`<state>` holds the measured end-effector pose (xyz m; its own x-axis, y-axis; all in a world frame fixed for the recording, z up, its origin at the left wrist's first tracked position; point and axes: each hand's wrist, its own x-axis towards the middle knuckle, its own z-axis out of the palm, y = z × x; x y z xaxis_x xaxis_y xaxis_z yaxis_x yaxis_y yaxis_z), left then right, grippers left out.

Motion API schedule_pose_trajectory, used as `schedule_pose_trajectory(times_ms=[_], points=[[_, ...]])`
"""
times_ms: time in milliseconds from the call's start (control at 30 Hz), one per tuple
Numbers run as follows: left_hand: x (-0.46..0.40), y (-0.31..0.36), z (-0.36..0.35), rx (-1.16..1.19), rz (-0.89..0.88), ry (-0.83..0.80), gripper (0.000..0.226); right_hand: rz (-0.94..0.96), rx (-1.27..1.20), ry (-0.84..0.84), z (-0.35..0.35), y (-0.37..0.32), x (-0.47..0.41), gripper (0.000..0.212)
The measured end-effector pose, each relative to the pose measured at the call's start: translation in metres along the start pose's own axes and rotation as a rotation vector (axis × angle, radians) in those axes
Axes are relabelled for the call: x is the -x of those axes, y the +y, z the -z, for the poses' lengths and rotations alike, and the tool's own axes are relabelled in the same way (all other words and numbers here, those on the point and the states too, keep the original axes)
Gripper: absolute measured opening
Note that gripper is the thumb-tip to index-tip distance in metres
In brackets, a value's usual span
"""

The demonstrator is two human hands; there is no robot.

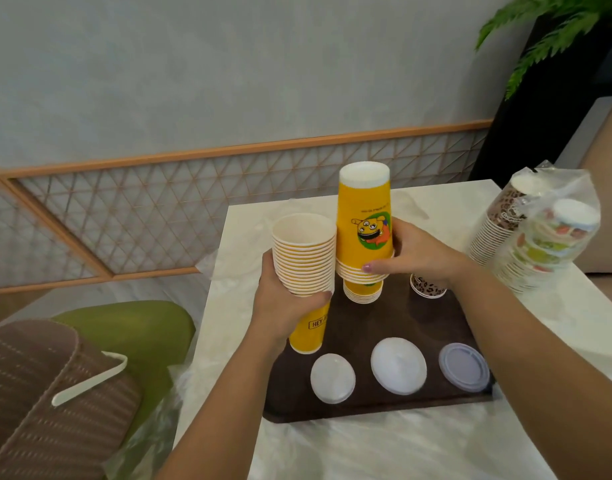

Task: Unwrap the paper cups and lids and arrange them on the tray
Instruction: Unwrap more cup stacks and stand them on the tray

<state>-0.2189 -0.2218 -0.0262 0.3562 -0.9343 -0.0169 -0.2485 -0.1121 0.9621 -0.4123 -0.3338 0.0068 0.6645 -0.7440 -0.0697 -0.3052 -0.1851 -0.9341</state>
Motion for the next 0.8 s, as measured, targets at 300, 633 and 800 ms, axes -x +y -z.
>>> schedule_pose_trajectory(times_ms=[300, 633, 800], points=[[-0.012, -0.001, -0.002, 0.006, 0.000, 0.002, 0.097, 0.026, -0.209, 0.562, -0.015, 0.049, -0.039, 0.068], [-0.016, -0.014, -0.005, 0.002, 0.054, -0.014, 0.106, -0.216, 0.143, 0.497, -0.043, 0.132, -0.048, 0.073], [-0.015, -0.020, -0.004, -0.011, 0.066, -0.009, 0.096, -0.247, 0.186, 0.480, -0.043, 0.143, -0.048, 0.074]])
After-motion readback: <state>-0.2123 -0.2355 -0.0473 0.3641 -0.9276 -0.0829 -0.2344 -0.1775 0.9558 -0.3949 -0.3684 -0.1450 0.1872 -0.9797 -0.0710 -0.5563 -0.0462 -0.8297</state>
